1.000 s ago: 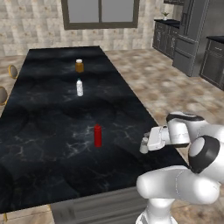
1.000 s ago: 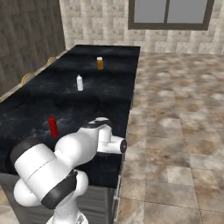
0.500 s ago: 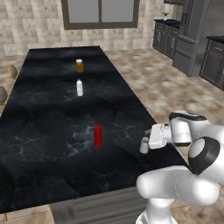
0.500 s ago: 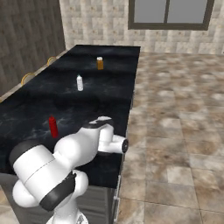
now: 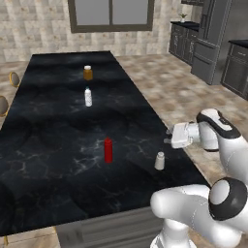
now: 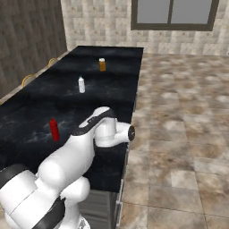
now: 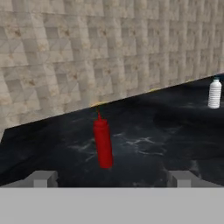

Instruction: Move the ketchup and shaker from the cabinet to the dining counter.

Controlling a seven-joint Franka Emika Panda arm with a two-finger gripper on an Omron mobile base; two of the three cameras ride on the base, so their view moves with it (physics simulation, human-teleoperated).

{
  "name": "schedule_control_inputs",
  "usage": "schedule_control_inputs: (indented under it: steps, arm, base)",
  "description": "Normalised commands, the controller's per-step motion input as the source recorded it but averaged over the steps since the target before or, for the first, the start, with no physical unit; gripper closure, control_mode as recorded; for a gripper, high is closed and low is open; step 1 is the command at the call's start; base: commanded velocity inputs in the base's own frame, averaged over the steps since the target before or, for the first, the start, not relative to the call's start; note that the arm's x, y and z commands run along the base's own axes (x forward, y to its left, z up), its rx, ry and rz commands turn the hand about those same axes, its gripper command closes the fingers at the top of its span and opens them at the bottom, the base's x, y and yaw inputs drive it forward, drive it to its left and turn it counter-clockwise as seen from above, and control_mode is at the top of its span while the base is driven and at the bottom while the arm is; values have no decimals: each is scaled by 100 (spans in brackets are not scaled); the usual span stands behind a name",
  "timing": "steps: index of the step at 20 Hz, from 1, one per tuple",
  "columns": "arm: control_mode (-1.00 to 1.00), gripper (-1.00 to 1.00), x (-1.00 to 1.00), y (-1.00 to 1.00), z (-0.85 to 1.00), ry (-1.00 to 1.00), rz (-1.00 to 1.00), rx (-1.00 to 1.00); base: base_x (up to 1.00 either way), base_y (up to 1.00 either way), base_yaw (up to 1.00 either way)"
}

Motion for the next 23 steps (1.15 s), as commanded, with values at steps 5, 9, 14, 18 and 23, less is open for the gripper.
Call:
schedule_control_inputs:
  steps: [5,9,14,18,23]
  arm:
    - [-100,-100,-29,22,100,35,-25,-13]
    - [-100,-100,-38,38,100,35,-35,-18]
    - [-100,-100,-24,28,100,17,-35,-21]
    - [-100,-100,-19,19,100,7,-28,-18]
    - [-100,-100,-42,8,74,0,-23,-19]
  base:
    - [0,0,0]
    - [0,0,0]
    - [0,0,0]
    - [0,0,0]
    - [0,0,0]
